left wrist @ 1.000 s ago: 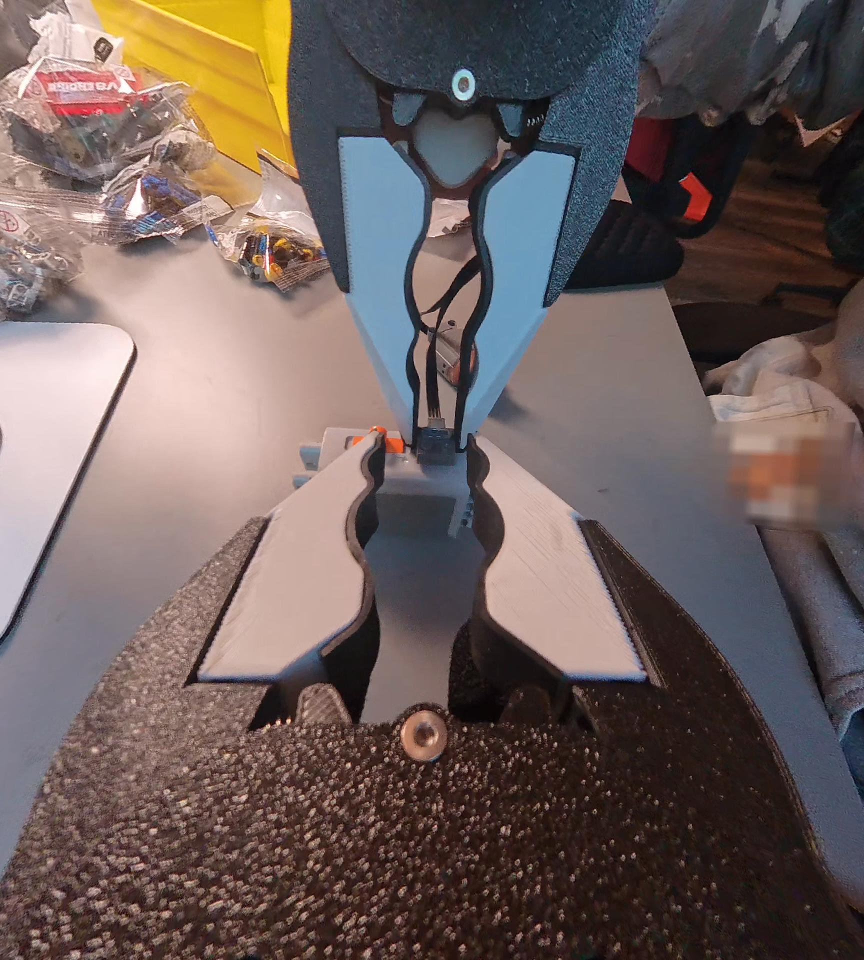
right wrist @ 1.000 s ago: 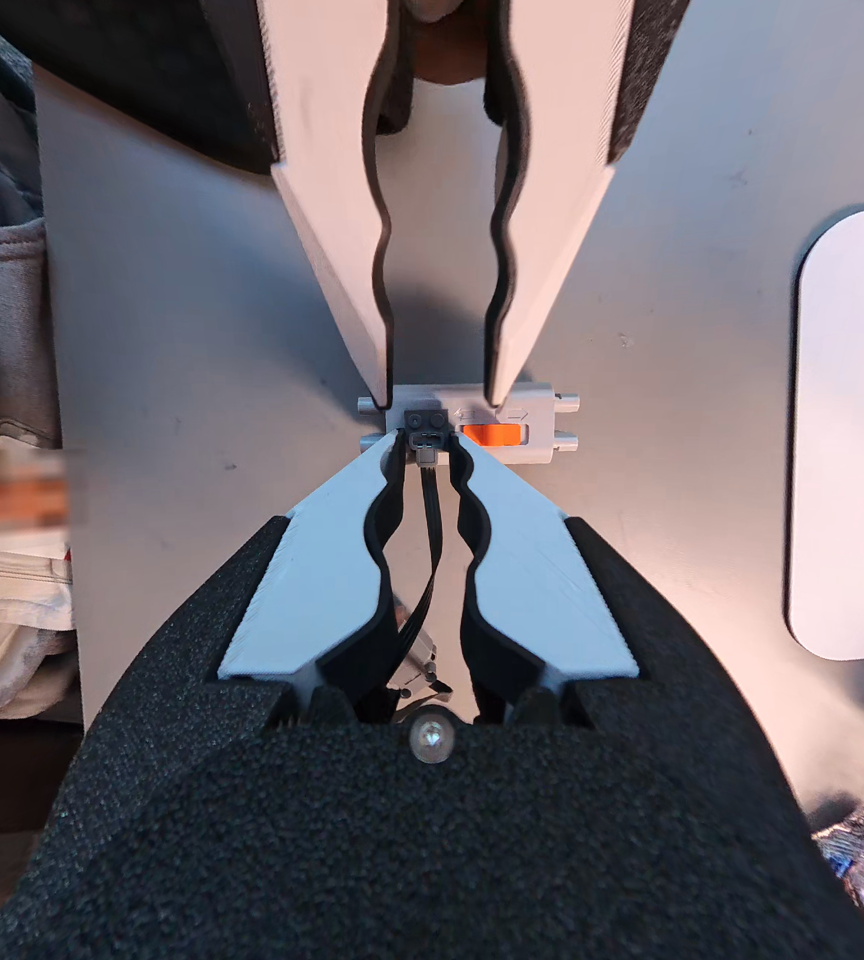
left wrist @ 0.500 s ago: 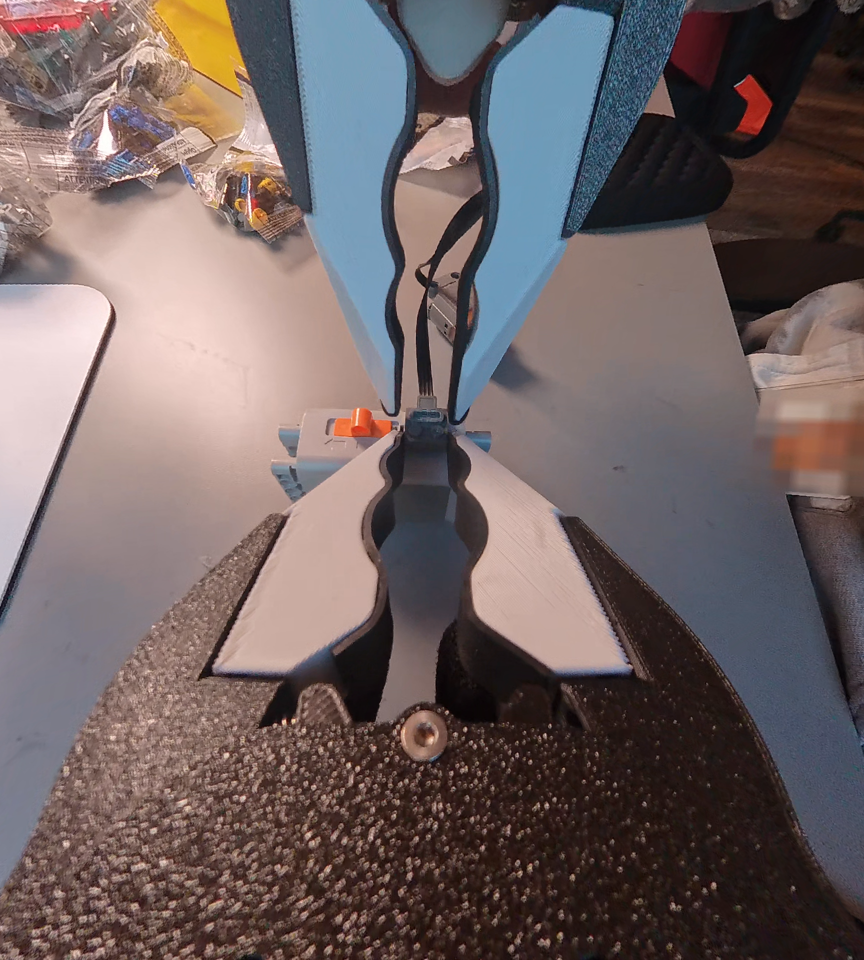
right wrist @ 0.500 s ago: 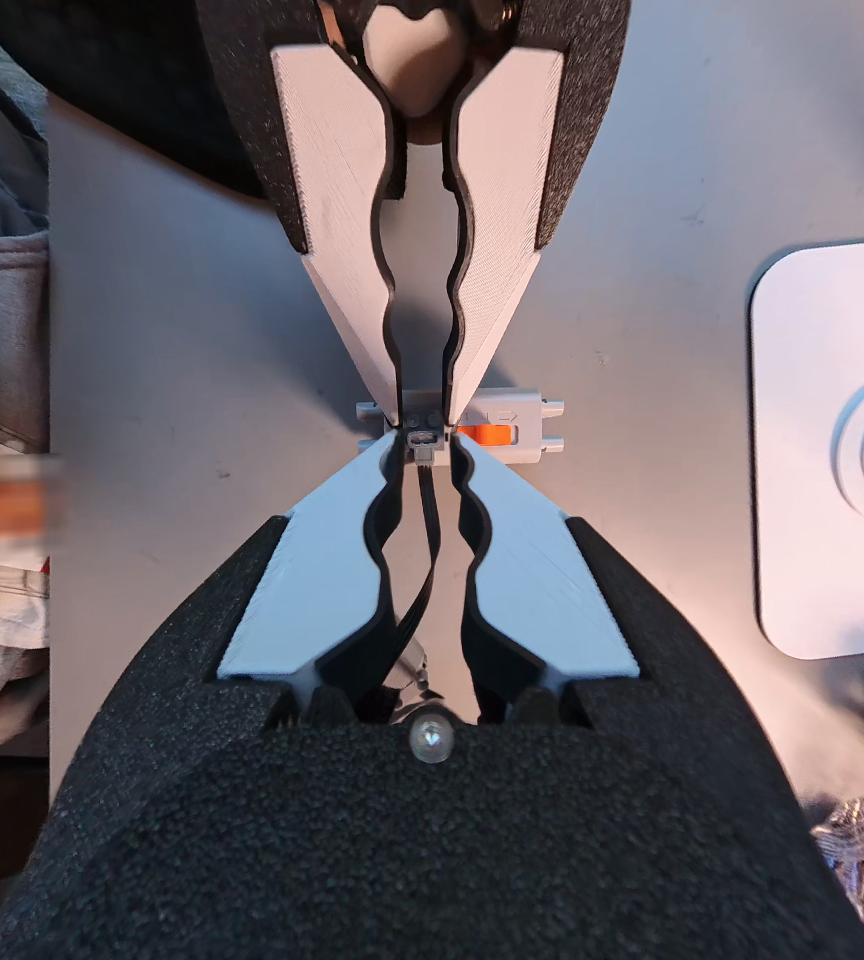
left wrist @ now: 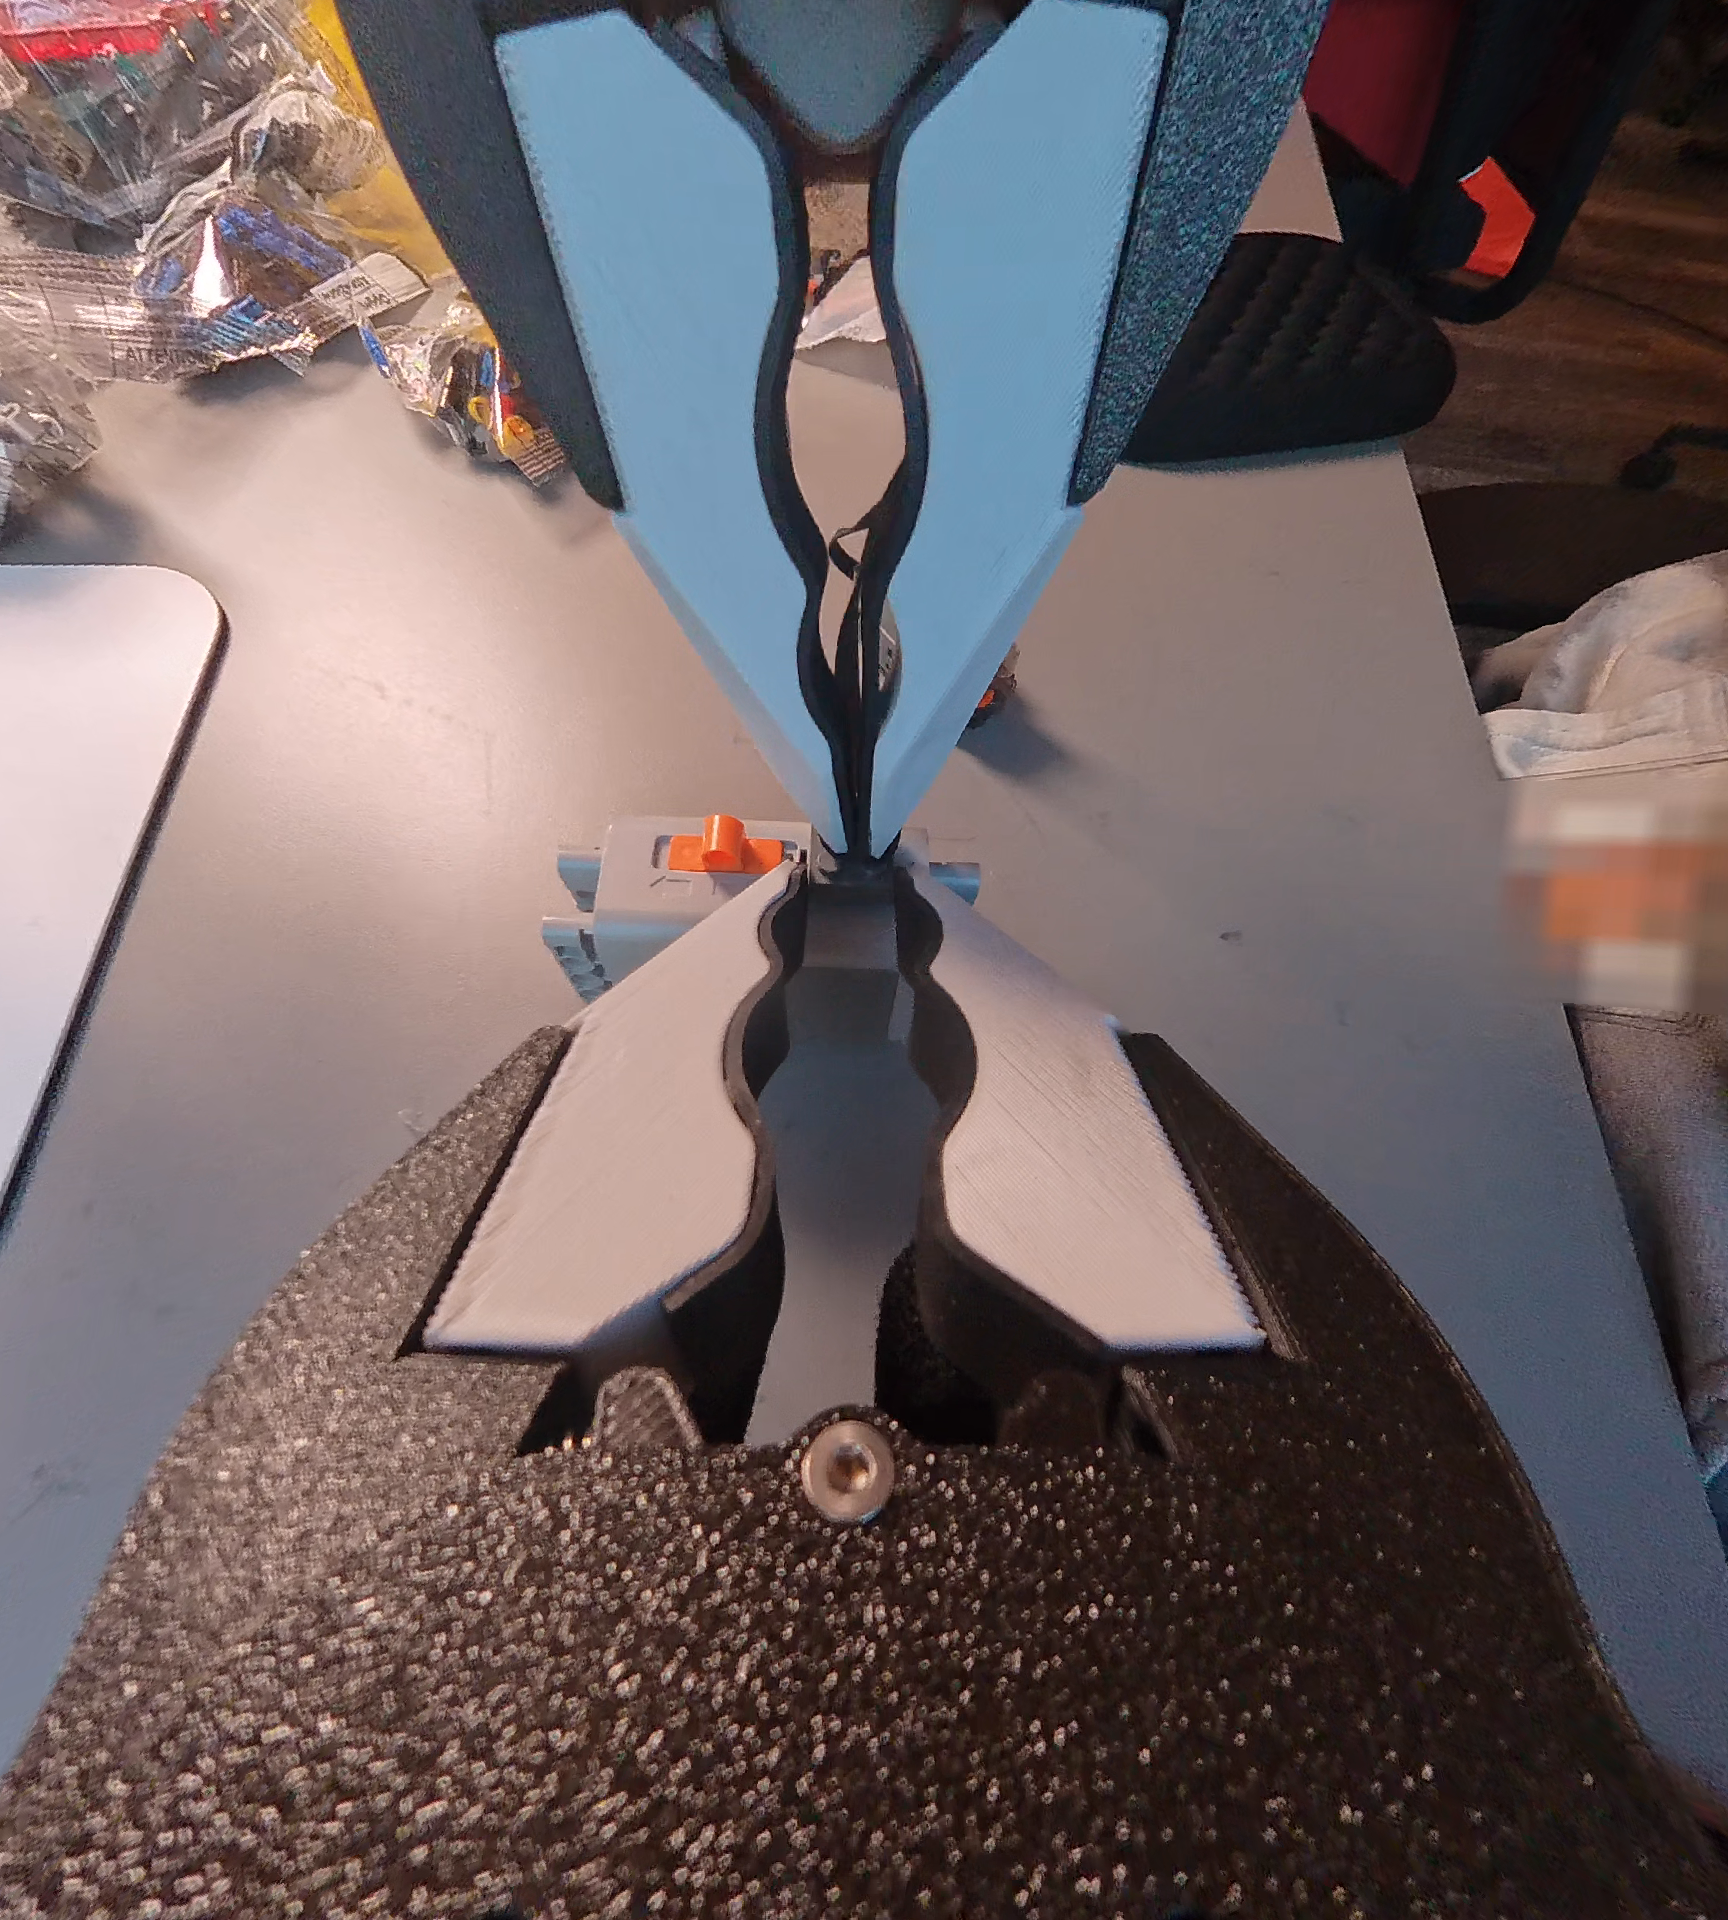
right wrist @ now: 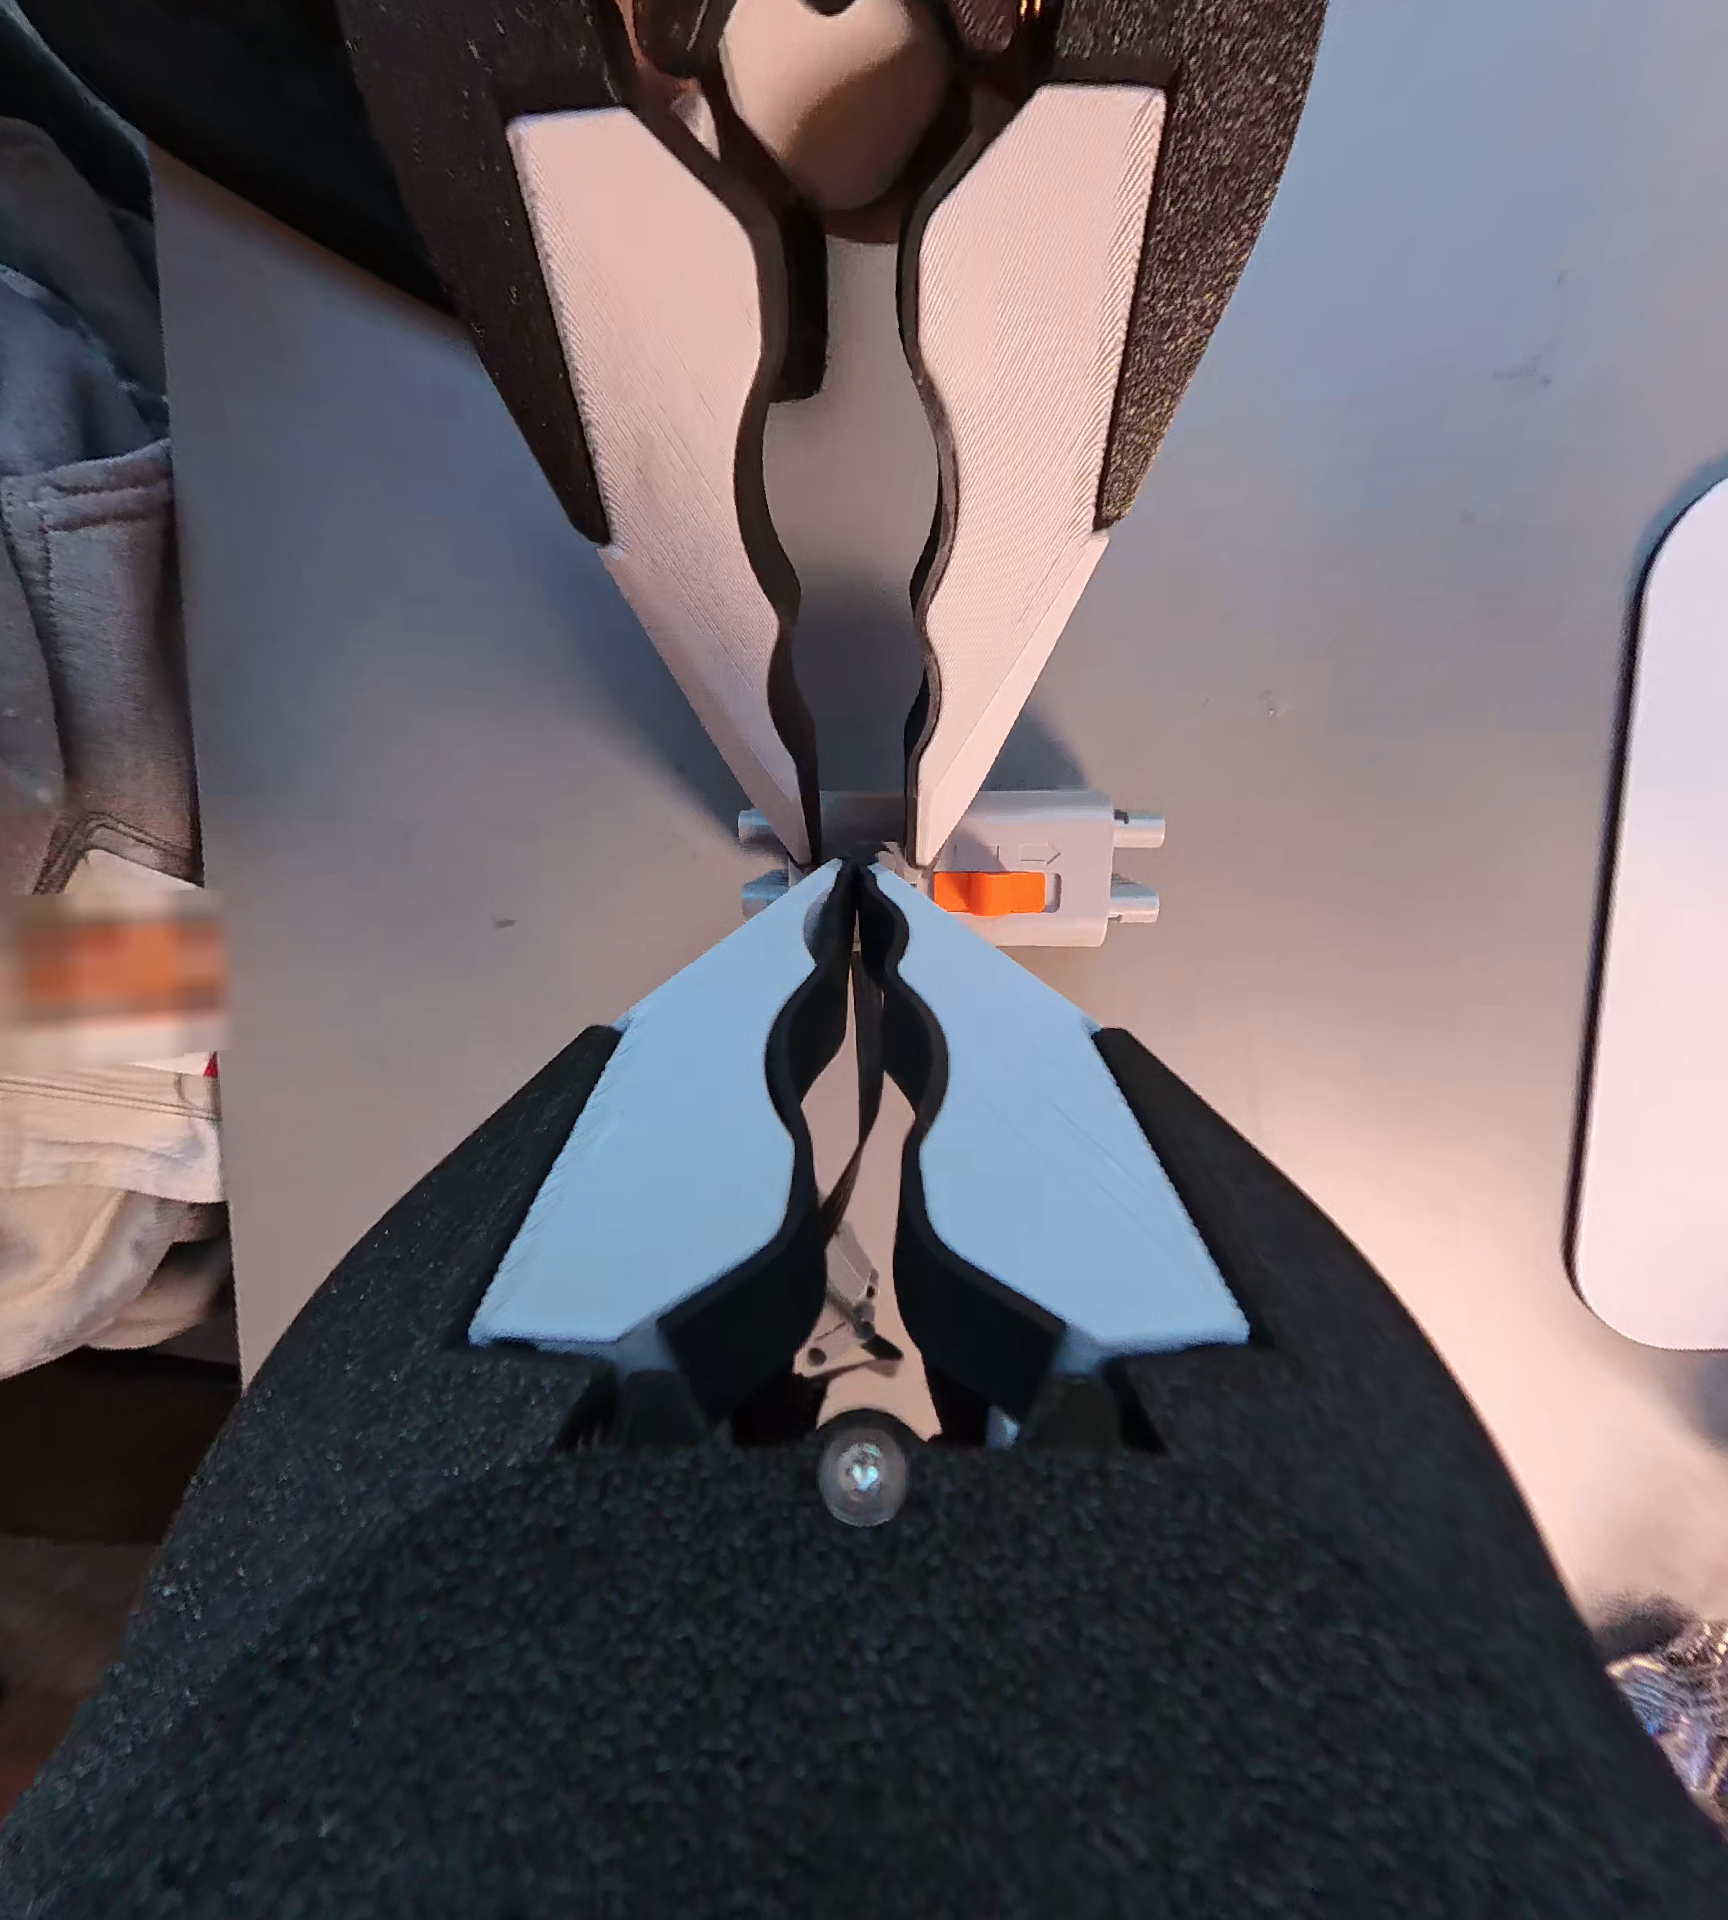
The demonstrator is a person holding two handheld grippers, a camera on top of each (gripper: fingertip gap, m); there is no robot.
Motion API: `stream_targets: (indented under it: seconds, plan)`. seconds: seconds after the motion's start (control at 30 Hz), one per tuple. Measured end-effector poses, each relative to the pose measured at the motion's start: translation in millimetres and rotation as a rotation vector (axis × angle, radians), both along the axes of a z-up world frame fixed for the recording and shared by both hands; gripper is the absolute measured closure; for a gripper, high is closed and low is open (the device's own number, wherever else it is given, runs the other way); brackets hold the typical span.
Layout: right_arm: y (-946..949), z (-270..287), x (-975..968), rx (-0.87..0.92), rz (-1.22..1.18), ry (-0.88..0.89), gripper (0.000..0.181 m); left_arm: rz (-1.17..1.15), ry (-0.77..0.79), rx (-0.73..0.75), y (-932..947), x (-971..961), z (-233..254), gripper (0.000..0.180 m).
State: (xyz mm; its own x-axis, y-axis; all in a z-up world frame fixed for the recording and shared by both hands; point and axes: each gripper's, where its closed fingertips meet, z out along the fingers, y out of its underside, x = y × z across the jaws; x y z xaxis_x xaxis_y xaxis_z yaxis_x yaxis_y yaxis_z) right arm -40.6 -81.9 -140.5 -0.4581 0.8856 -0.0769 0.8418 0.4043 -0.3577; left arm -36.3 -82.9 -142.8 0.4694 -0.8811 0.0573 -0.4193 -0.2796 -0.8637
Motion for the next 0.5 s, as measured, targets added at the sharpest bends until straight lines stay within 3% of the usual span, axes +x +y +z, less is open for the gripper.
stream_targets:
  seconds: [0.27,0.5]
  plan:
    - [0.0,-1.1,-0.2,-0.008,0.011,-0.073,0.181,-0.002,0.026,0.021,-1.9,-5.1,1.2,0.160]
    - [0.1,-1.4,-0.4,0.012,0.019,-0.080,0.181,0.018,0.023,-0.006,0.3,-0.1,-2.5,0.166]
